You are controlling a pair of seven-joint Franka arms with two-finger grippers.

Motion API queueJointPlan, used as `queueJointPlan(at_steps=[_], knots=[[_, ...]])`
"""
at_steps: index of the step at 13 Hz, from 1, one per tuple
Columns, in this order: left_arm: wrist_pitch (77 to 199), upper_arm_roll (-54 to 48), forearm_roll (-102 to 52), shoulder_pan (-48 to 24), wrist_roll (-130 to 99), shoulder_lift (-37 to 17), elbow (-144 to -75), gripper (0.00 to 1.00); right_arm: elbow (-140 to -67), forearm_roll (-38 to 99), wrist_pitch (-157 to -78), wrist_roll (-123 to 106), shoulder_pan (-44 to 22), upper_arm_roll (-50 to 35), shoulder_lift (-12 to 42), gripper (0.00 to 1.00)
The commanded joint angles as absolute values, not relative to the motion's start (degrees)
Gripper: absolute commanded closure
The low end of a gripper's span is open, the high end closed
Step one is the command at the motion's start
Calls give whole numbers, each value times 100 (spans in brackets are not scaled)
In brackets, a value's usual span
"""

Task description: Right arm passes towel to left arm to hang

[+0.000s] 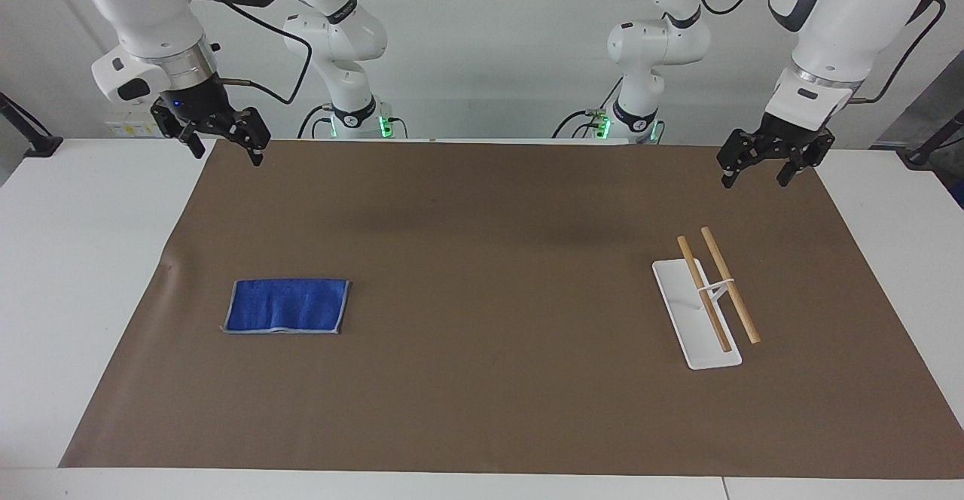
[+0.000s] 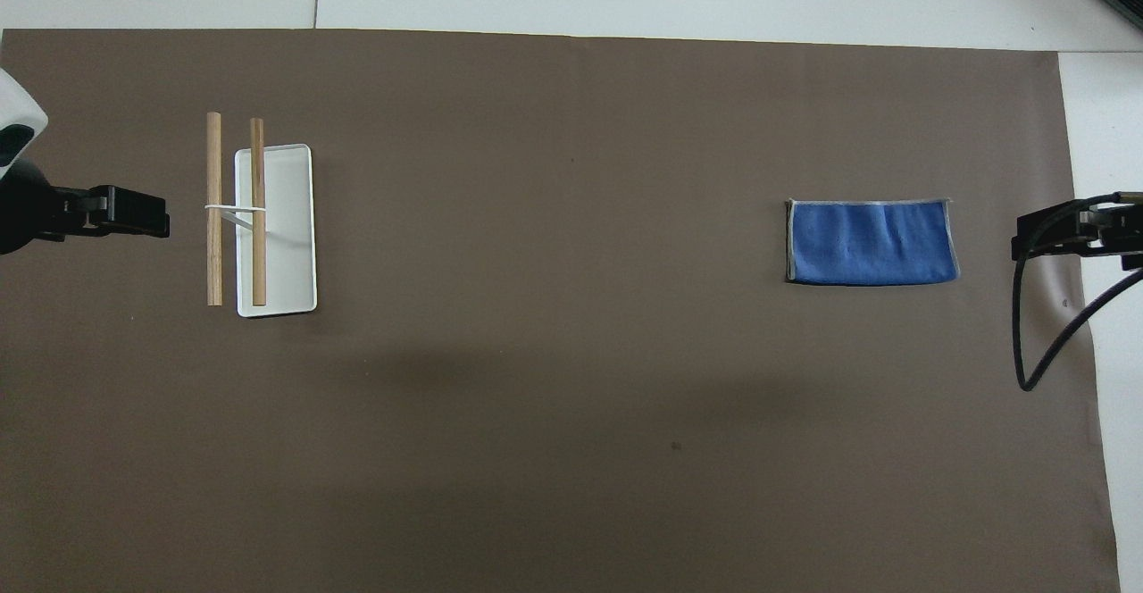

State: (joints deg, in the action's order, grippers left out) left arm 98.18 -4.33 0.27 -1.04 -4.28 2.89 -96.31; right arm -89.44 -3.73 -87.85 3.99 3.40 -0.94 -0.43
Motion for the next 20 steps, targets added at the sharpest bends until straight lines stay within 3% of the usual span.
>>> queueJointPlan(at_steps=[1, 12, 20], knots=[[9738, -422, -62, -70, -343, 308, -9624, 0, -9079, -378, -8745, 299, 387, -105, -158, 0], [9729, -422, -62, -79, -343, 308, -9624, 0, -9131, -369, -8832, 299, 404, -105, -158, 0], [9729, -422, -62, -70, -343, 308, -9624, 0, -10246, -360, -10360, -254, 720, -105, -272, 0]])
